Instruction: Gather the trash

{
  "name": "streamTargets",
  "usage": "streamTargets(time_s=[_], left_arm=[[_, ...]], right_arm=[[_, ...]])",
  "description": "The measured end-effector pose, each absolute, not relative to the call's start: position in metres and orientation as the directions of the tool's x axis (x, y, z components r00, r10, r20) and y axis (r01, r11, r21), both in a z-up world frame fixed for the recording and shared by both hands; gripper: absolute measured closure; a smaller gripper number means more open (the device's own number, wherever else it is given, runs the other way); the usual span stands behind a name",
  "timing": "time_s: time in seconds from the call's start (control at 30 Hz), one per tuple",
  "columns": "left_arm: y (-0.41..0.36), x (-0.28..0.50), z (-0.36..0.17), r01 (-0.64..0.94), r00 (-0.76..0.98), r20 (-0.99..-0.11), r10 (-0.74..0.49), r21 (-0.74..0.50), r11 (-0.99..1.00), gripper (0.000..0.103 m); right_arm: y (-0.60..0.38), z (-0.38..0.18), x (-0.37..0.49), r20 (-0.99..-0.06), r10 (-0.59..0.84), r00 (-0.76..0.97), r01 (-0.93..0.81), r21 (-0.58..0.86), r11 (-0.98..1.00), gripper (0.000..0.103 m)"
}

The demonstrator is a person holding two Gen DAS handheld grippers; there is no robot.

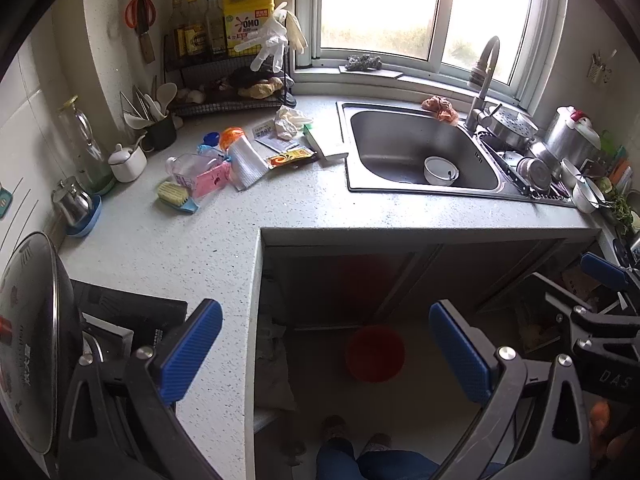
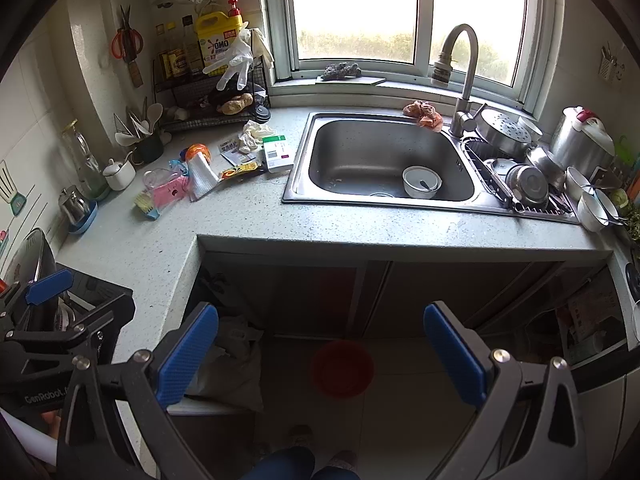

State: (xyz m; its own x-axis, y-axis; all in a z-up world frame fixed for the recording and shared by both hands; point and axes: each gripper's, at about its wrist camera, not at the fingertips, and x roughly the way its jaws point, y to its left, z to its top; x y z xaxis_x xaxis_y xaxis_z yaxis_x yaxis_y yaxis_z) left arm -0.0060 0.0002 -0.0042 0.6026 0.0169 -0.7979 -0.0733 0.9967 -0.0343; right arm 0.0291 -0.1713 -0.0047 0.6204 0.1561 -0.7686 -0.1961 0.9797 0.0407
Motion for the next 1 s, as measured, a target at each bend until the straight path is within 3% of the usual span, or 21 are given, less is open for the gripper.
streamTargets(time_s=[1.0], left_arm=[[-0.006, -0.0084, -0.0021, -0.059, 0.601, -0.799, 0.012, -0.029, 0.998, 0.0]], right_arm=[[-0.1738, -0.0067, 0.0237, -0.774, 0.163, 0.612, -0.188, 0.058, 0.98, 0.0]])
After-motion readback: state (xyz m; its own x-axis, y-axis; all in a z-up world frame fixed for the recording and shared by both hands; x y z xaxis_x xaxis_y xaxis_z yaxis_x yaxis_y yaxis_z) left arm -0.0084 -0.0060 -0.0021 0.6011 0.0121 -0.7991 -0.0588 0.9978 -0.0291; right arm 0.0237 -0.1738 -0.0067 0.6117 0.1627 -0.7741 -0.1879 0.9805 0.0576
